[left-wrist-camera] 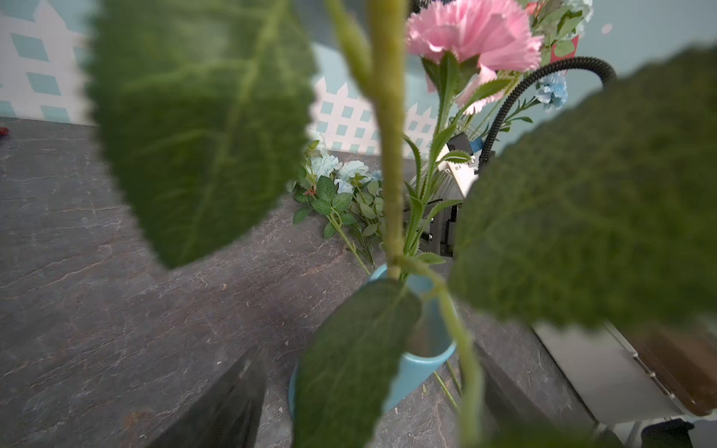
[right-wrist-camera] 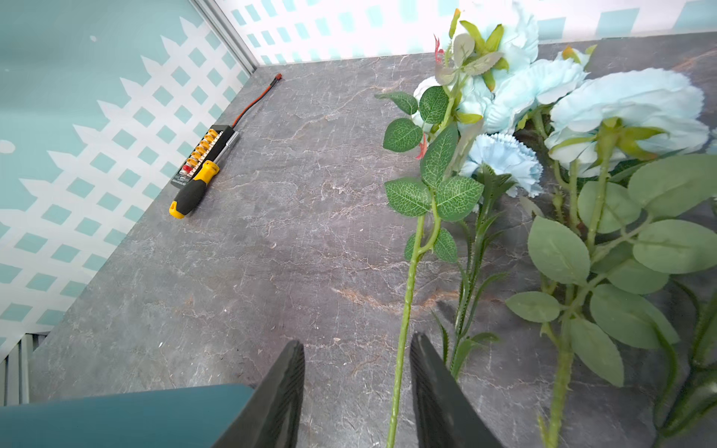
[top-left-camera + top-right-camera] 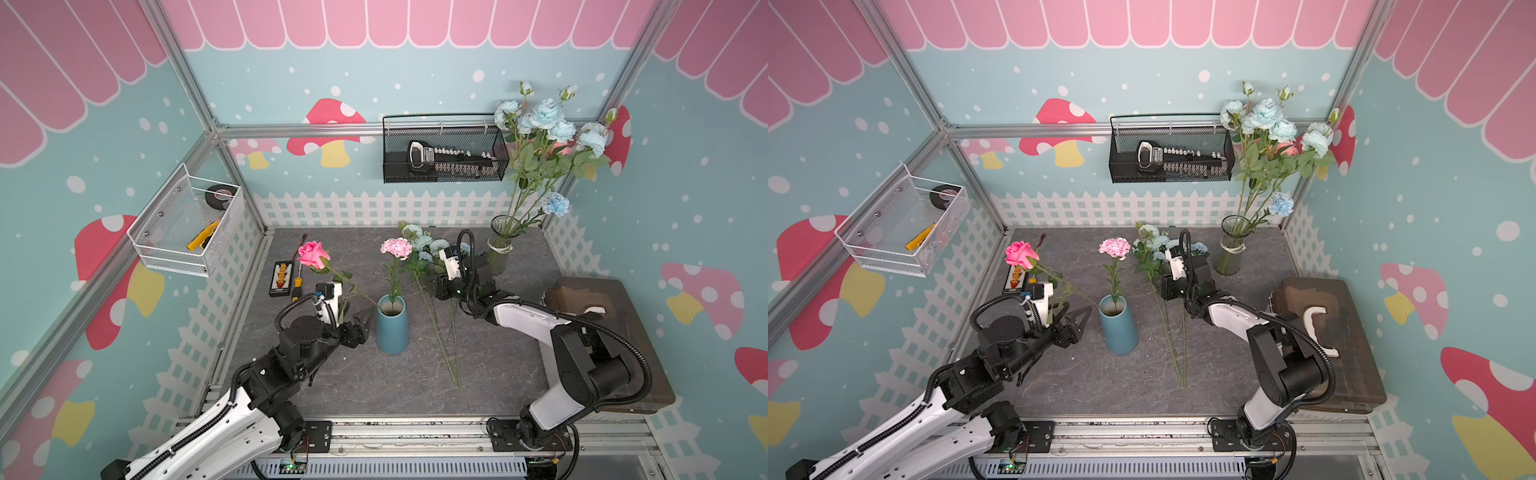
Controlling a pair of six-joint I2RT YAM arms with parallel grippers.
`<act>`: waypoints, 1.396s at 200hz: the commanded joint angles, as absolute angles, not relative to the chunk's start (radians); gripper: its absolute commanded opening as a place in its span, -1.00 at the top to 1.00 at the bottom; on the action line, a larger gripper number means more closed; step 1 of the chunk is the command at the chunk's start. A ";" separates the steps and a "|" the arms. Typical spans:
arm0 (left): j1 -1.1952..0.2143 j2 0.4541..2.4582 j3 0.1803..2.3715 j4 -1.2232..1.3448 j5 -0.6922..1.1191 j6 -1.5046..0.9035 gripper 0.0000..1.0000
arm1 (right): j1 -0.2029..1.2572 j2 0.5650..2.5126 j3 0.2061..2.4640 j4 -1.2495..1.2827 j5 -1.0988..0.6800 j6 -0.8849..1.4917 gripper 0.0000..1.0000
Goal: Pick out blue flowers from the vase
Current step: Pick up the vase from the center of the board.
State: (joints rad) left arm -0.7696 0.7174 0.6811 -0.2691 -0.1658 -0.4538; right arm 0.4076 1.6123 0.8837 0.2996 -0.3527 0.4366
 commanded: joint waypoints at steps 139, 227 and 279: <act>-0.648 1.146 1.018 -0.593 0.060 -0.478 -0.29 | 0.411 1.508 0.805 0.322 -0.270 0.398 0.11; -0.646 1.281 1.123 -0.699 0.068 -0.426 0.14 | 0.410 1.497 0.798 0.322 -0.255 0.394 0.10; -0.647 1.280 1.166 -0.735 0.033 -0.403 0.66 | 0.411 1.499 0.796 0.322 -0.253 0.394 0.11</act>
State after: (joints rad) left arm -0.6502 1.2739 1.1294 -0.6704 0.0624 -0.4225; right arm 0.4076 1.5261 0.8108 0.3061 -0.2607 0.4110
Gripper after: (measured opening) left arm 0.214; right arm 0.447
